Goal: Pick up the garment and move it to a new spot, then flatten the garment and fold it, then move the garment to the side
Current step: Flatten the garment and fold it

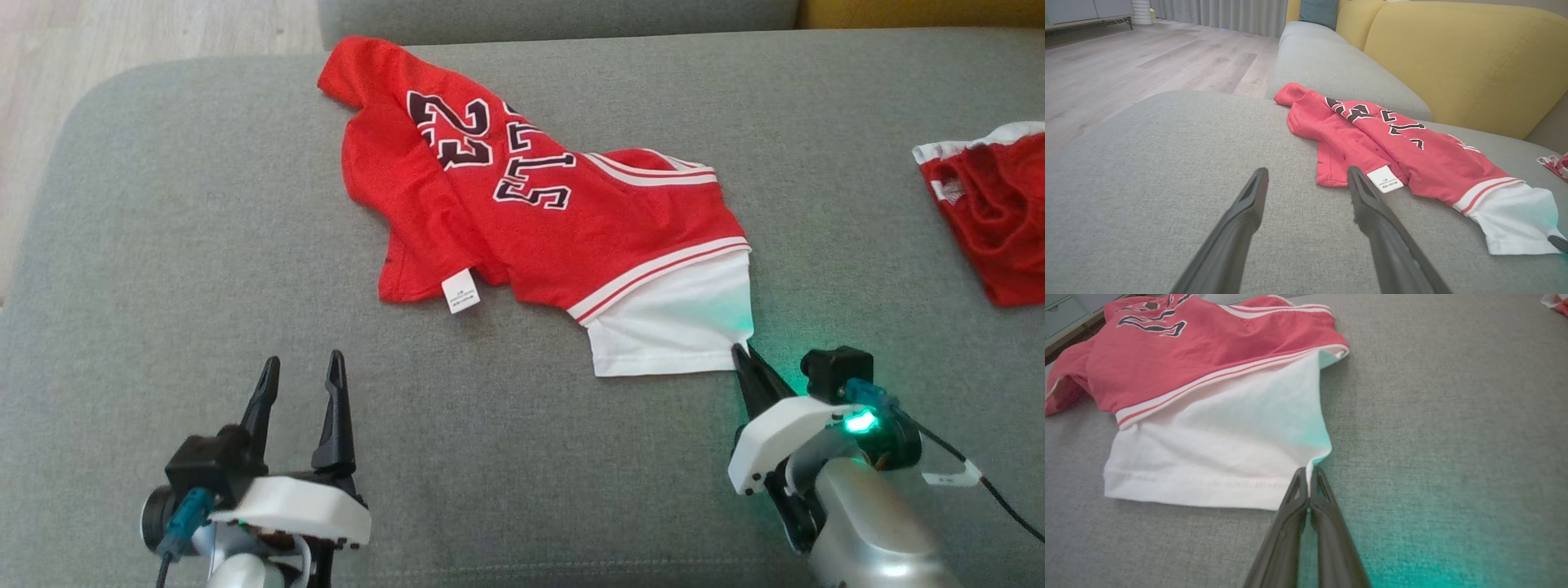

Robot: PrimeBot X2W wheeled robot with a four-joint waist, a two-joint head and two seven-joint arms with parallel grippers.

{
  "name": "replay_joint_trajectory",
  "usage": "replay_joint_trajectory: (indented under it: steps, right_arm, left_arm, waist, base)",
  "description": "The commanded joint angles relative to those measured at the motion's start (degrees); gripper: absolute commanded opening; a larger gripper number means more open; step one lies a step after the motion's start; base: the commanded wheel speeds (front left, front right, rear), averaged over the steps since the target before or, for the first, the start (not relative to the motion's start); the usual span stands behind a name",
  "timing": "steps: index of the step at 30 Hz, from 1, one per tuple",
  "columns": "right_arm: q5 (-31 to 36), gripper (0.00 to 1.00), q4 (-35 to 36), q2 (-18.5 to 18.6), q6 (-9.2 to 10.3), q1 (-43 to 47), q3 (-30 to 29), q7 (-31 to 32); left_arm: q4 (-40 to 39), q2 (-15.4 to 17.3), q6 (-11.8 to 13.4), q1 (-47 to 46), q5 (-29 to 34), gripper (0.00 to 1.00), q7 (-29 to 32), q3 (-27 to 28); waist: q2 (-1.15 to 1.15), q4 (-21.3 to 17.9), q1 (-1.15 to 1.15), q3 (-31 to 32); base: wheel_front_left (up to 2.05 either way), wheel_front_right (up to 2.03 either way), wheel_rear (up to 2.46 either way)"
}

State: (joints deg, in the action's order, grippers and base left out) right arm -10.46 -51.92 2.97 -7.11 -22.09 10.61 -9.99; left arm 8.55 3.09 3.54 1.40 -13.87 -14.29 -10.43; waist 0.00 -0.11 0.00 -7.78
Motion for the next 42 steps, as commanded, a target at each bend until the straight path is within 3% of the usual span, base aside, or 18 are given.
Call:
replay_joint_trajectory:
  steps: [1,11,19,23,32,42]
  right_arm:
    - [-0.73,0.0,0.42,-0.09,-0.37,-2.04,1.69,-0.07]
    - [0.82,0.0,2.48,-0.09,-0.37,-2.19,-3.35,-3.73]
    - [3.38,0.0,8.31,-0.09,-0.37,0.81,-8.51,-4.47]
    - [2.29,0.0,11.63,-0.09,-0.37,1.23,-7.56,-4.53]
    - [-1.45,0.0,15.66,-0.09,-0.37,1.35,-3.35,-4.64]
    - [-2.16,0.0,16.6,-0.09,-0.37,1.33,-2.51,-4.78]
  left_arm:
    - [-1.59,-0.21,0.14,-2.64,-0.5,1.0,-0.71,1.75]
    - [0.04,-0.21,-0.6,-2.55,-1.27,1.0,-0.71,1.17]
    - [5.78,-0.21,-1.25,-5.34,-6.3,1.0,-0.2,-0.98]
    - [11.04,-0.21,-1.18,-10.51,-10.19,1.0,1.7,-0.46]
    - [22.57,1.03,1.57,-21.15,-10.38,1.0,6.71,0.74]
    - [28.2,2.16,3.64,-24.93,-10.6,0.99,7.99,1.56]
  waist:
    - [0.0,-0.22,0.0,0.01]
    - [0.0,-2.66,0.0,0.13]
    - [0.0,-5.1,0.0,-1.68]
    - [0.0,-6.33,0.0,-3.27]
    - [0.0,-8.53,0.0,-6.22]
    - [0.0,-9.63,0.0,-6.94]
  base:
    - [0.0,0.0,0.0]
    - [0.0,0.0,0.0]
    - [0.0,0.0,0.0]
    - [0.0,0.0,0.0]
    - [0.0,0.0,0.0]
    - [0.0,0.0,0.0]
